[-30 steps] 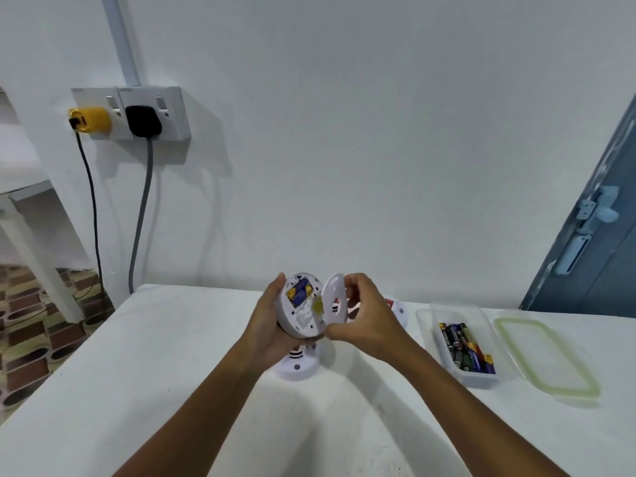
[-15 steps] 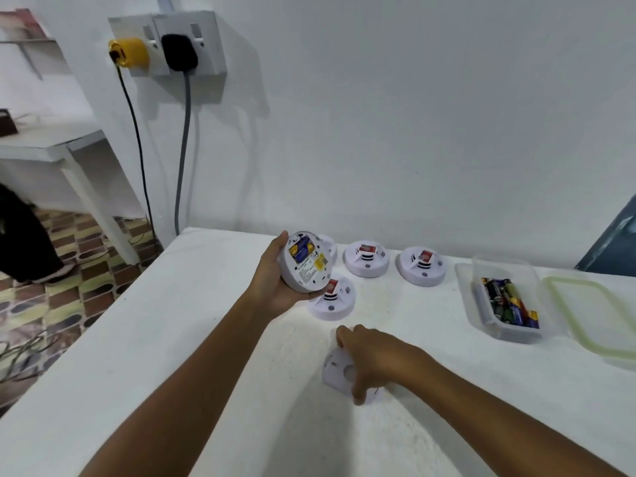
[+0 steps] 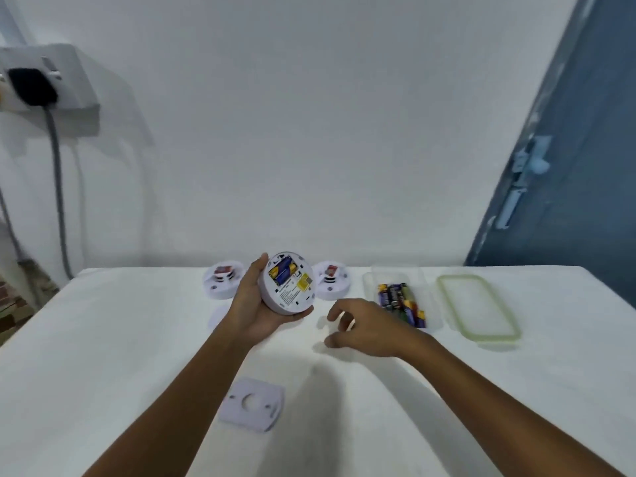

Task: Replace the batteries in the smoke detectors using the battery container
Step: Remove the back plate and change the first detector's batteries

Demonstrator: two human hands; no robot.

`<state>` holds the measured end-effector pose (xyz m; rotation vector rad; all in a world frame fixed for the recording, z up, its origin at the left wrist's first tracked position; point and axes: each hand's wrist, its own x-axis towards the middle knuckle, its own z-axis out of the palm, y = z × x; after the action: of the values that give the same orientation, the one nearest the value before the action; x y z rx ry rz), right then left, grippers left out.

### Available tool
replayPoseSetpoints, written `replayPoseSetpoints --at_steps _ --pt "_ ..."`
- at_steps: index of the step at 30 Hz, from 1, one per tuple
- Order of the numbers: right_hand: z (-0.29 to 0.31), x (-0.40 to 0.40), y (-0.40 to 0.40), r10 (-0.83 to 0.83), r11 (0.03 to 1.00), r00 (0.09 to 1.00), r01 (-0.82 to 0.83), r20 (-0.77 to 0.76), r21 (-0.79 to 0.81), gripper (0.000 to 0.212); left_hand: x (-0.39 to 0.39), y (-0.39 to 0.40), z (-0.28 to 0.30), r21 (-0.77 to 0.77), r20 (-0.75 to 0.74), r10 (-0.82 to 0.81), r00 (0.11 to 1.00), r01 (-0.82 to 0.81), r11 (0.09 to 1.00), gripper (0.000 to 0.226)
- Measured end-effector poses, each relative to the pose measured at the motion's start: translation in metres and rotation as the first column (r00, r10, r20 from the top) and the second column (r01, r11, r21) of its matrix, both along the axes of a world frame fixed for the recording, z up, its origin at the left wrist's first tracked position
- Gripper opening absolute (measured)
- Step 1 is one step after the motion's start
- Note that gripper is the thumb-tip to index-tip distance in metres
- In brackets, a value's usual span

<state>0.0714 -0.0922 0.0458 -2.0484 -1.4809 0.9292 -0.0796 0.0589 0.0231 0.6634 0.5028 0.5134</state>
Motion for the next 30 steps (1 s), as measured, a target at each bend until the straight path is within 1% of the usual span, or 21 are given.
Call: replayPoseSetpoints --at_steps 3,5,8,10,13,16,19,23,25,27,29,30 --pt "0.009 0.055 -0.027 -0.102 0.992 0.993 0.106 -0.060 0.070 0.027 0.057 -0.026 0.005 0.018 0.013 -0.086 0.996 0.086 0.996 0.056" --pt "0.016 0.091 -0.048 -0.160 0.979 0.985 0.166 -0.064 0.115 0.021 0.095 -0.047 0.007 0.009 0.027 -0.129 0.991 0.129 0.992 0.056" --pt "0.020 0.141 -0.077 -0.219 0.959 0.975 0.223 -0.041 0.174 0.019 0.150 -0.079 0.009 -0.021 0.087 -0.151 0.985 0.153 0.988 0.055" --pt "0.018 0.166 -0.093 -0.238 0.943 0.971 0.237 -0.022 0.235 0.018 0.182 -0.099 0.008 -0.029 0.101 -0.154 0.983 0.157 0.987 0.055" --pt "0.012 0.190 -0.106 -0.270 0.898 0.961 0.275 -0.062 0.343 0.022 0.218 -0.126 0.007 -0.077 0.121 -0.147 0.982 0.157 0.985 0.053" --pt "0.006 0.208 -0.110 -0.288 0.860 0.952 0.306 -0.107 0.408 0.030 0.245 -0.145 0.006 -0.111 0.147 -0.088 0.985 0.105 0.988 0.052" --pt "0.002 0.221 -0.106 -0.304 0.821 0.943 0.330 -0.133 0.465 0.033 0.260 -0.153 0.005 -0.119 0.134 -0.050 0.990 0.066 0.991 0.054" --pt "0.001 0.229 -0.093 -0.258 0.789 0.946 0.324 -0.198 0.523 0.035 0.268 -0.157 0.005 -0.104 0.074 -0.031 0.997 0.038 0.994 0.050" --pt "0.001 0.233 -0.089 -0.194 0.803 0.956 0.284 -0.221 0.524 0.049 0.268 -0.156 0.005 -0.099 0.040 -0.038 0.998 0.041 0.994 0.052" --pt "0.001 0.238 -0.089 -0.062 0.869 0.980 0.146 -0.188 0.472 0.077 0.267 -0.153 0.006 -0.104 -0.002 -0.059 0.998 0.059 0.993 0.054" --pt "0.005 0.242 -0.087 0.072 0.926 0.996 -0.047 -0.053 0.375 0.102 0.267 -0.148 0.006 -0.087 -0.047 -0.084 0.995 0.080 0.993 0.059" --pt "0.006 0.244 -0.087 0.119 0.935 0.992 -0.123 0.032 0.332 0.109 0.267 -0.146 0.007 -0.069 -0.075 -0.107 0.991 0.102 0.992 0.062"
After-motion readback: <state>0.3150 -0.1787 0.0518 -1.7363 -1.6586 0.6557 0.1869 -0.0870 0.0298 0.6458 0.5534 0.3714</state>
